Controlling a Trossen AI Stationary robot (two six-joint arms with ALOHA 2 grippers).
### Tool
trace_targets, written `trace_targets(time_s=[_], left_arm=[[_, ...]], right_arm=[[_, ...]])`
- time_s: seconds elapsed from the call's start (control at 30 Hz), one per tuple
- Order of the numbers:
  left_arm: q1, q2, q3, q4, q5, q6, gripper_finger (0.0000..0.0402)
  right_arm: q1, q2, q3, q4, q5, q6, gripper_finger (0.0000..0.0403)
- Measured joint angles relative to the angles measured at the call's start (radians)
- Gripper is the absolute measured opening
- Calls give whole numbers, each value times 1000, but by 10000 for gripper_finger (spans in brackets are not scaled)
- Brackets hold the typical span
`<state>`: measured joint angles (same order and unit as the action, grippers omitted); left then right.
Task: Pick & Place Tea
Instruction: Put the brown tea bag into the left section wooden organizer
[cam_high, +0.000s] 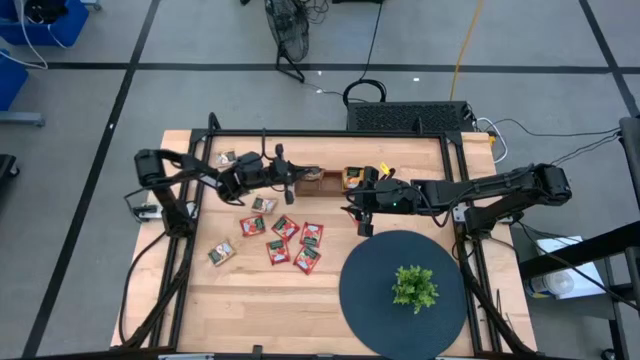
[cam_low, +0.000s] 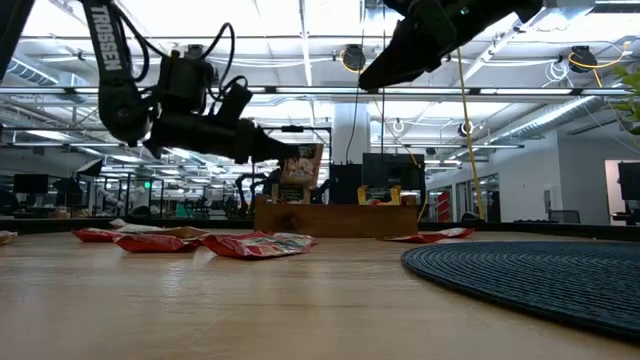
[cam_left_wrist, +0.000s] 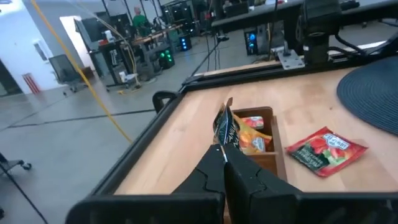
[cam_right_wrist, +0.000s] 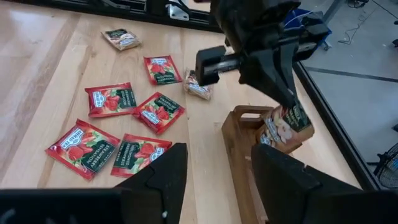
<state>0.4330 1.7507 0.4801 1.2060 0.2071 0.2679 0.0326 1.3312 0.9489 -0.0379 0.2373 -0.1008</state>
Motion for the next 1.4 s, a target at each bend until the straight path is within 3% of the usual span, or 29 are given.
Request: trace_targets(time_s=[0.87, 1.0, 1.23, 1.4], left_arm=[[50, 28, -1, -152, -70, -23, 3], [51, 28, -1, -157, -89, -69, 29], [38, 28, -1, -155, -213, -70, 103], [22, 28, -1, -130, -218, -64, 142]], right_arm=[[0, 0, 0, -27, -2, -6, 159], [0, 0, 0, -28, -2, -8, 156], [0, 0, 0, -30, -2, -8, 155], [0, 0, 0, -43, -2, -5, 155]])
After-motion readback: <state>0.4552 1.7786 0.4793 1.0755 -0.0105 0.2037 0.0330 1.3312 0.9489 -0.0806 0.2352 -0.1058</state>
